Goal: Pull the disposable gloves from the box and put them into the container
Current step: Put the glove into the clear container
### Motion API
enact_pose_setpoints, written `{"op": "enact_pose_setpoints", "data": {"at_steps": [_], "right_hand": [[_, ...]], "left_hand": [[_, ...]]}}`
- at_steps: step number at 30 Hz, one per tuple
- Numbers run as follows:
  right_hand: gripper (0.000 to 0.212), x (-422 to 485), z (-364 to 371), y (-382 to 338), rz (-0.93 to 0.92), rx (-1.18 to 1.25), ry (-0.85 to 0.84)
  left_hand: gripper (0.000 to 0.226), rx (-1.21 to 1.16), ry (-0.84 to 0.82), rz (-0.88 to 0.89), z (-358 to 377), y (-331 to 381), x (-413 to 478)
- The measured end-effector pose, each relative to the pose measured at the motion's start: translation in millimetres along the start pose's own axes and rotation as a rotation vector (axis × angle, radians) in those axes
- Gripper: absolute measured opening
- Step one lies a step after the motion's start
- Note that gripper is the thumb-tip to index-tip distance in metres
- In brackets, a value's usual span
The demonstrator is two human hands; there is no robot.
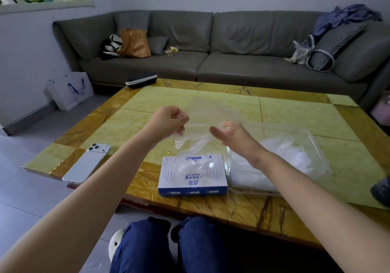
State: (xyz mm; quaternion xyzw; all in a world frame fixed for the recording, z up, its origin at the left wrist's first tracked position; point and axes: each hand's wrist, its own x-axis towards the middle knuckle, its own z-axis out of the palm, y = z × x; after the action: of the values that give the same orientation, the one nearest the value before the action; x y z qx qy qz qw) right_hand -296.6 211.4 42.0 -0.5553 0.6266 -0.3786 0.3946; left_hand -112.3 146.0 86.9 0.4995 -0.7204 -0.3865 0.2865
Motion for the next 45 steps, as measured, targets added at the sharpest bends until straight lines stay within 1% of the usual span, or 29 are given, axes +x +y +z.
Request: {"op": "enact_pose_setpoints", "data": {"at_steps": [2, 4, 5, 7, 9, 11, 13, 15, 17, 19, 21, 23, 24, 26, 28, 29, 30, 31, 32, 33, 34, 36, 38, 39, 40, 41, 43, 45], "right_hand": [[0.062, 5.4, 9.1, -3.2, 0.018, -0.026, 0.013], [0.056, 11.7, 12.0, -3.3, 0.005, 0.045, 0.120], [0.056, 12.0, 10.6, -4.7, 0.008, 0.101, 0.178], [0.052, 9.6, 3.5, -4.3, 0.014, 0.144, 0.245], [0.040, 6.9, -8.0, 1.2, 0.048, 0.123, 0.271], [0.037, 4.8, -19.4, 9.4, 0.107, 0.083, 0.297], [0.043, 2.3, -28.8, 15.4, 0.122, -0.014, 0.343], [0.062, 0.5, -37.3, 16.0, 0.052, -0.088, 0.350], [0.086, 0.2, -41.9, 12.9, -0.060, -0.205, 0.289], [0.100, -1.7, -40.9, 7.3, -0.158, -0.352, 0.200], [0.103, -0.2, -39.5, 5.2, -0.257, -0.408, 0.182], [0.100, 2.4, -41.4, 3.3, -0.338, -0.407, 0.212], [0.100, 3.1, -43.5, 2.4, -0.362, -0.402, 0.229], [0.107, 3.9, -51.6, 0.5, -0.384, -0.359, 0.244], [0.110, 1.6, -60.6, -4.4, -0.394, -0.302, 0.211], [0.104, -0.6, -64.4, -6.8, -0.422, -0.322, 0.192], [0.089, -1.5, -68.2, -7.2, -0.469, -0.370, 0.181], [0.067, -1.7, -70.9, -7.3, -0.512, -0.418, 0.184], [0.044, -2.2, -73.4, -6.6, -0.520, -0.441, 0.197], [0.030, -2.5, -75.0, -5.6, -0.501, -0.428, 0.211], [0.022, -3.6, -77.5, -3.9, -0.458, -0.392, 0.221], [0.017, -6.3, -83.7, -0.5, -0.367, -0.352, 0.229], [0.016, -8.4, -93.1, 4.1, -0.327, -0.409, 0.226], [0.017, -8.6, -99.0, 6.7, -0.312, -0.441, 0.231], [0.018, -8.0, -105.5, 9.6, -0.292, -0.471, 0.250], [0.017, -8.0, -112.4, 11.6, -0.280, -0.503, 0.290], [0.015, -6.8, -126.1, 13.5, -0.279, -0.570, 0.441], [0.011, -9.5, -140.0, 9.8, -0.314, -0.603, 0.643]], "left_hand": [[0.020, -0.019, -0.015, -0.005, 3.8, 5.9, -0.9], [0.021, -0.028, -0.031, -0.005, 4.9, 11.0, -1.5], [0.021, -0.023, -0.031, -0.004, 3.8, 12.3, -1.0], [0.019, 0.022, -0.010, -0.006, -2.1, 12.7, 1.0], [0.019, 0.086, 0.027, -0.003, -8.6, 10.5, 4.7], [0.019, 0.170, 0.058, 0.019, -12.3, 8.9, 8.1], [0.015, 0.259, 0.058, 0.047, -11.4, 9.8, 11.5], [0.011, 0.296, 0.004, 0.068, -5.7, 15.9, 12.9], [0.013, 0.333, -0.075, 0.097, 1.6, 24.7, 12.8], [0.014, 0.360, -0.144, 0.133, 10.1, 35.7, 12.4], [0.013, 0.345, -0.204, 0.172, 17.7, 47.6, 11.3], [0.013, 0.300, -0.263, 0.220, 22.6, 60.2, 9.0], [0.013, 0.279, -0.299, 0.240, 23.8, 66.3, 6.9], [0.010, 0.257, -0.391, 0.266, 23.8, 76.6, 3.9], [0.009, 0.267, -0.487, 0.283, 22.5, 83.3, 2.5], [0.009, 0.289, -0.528, 0.293, 22.1, 85.2, 2.0], [0.010, 0.308, -0.559, 0.302, 21.8, 86.7, 2.1], [0.009, 0.317, -0.576, 0.309, 21.7, 87.1, 3.4], [0.008, 0.315, -0.577, 0.311, 23.0, 87.6, 5.0], [0.008, 0.320, -0.555, 0.314, 23.3, 86.9, 7.9], [0.007, 0.338, -0.512, 0.324, 25.2, 86.5, 11.6], [0.009, 0.394, -0.410, 0.363, 29.9, 84.1, 19.7], [0.022, 0.391, -0.344, 0.398, 41.0, 84.8, 26.2], [0.025, 0.390, -0.312, 0.437, 48.1, 87.5, 28.4], [0.022, 0.400, -0.278, 0.494, 55.8, 91.7, 29.9], [0.016, 0.410, -0.244, 0.557, 63.9, 97.1, 31.3], [0.008, 0.393, -0.143, 0.654, 76.3, 107.1, 37.3], [0.012, 0.303, -0.009, 0.718, 85.5, 116.5, 44.5]]}}
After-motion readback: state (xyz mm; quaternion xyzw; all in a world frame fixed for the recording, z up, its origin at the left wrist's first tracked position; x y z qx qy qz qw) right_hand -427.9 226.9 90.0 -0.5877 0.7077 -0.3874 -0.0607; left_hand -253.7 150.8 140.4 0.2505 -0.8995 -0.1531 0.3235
